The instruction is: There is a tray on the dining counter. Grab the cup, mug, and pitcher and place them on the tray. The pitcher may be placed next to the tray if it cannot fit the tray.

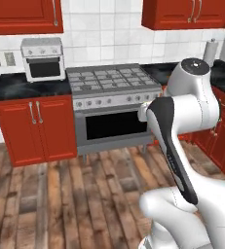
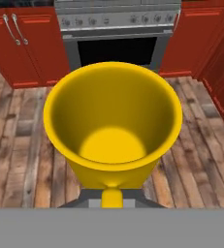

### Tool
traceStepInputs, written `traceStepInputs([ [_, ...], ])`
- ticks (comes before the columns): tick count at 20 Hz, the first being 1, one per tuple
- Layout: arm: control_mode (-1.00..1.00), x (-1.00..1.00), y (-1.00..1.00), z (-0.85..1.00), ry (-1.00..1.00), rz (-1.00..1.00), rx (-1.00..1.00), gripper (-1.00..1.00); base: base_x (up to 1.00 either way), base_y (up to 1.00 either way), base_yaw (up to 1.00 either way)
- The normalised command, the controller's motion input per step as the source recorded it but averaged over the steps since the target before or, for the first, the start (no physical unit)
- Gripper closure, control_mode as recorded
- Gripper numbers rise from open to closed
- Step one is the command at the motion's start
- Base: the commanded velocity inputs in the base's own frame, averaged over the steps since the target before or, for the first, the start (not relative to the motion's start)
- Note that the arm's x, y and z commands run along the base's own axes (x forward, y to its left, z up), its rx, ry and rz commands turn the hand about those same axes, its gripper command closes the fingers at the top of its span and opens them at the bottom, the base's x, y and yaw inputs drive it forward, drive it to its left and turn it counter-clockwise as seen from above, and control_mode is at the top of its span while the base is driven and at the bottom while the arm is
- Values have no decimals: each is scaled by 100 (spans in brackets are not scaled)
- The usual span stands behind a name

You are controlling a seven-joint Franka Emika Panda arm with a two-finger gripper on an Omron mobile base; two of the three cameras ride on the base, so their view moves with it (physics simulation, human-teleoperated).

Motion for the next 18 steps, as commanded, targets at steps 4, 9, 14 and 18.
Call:
traceStepInputs([
  [4,100,0,0,0,0,0,0,100,100,-1,35],
  [9,100,0,0,0,0,0,0,100,100,-1,52],
  [14,100,0,0,0,0,0,0,100,100,-8,59],
  [18,100,0,0,0,0,0,0,100,100,-8,60],
])
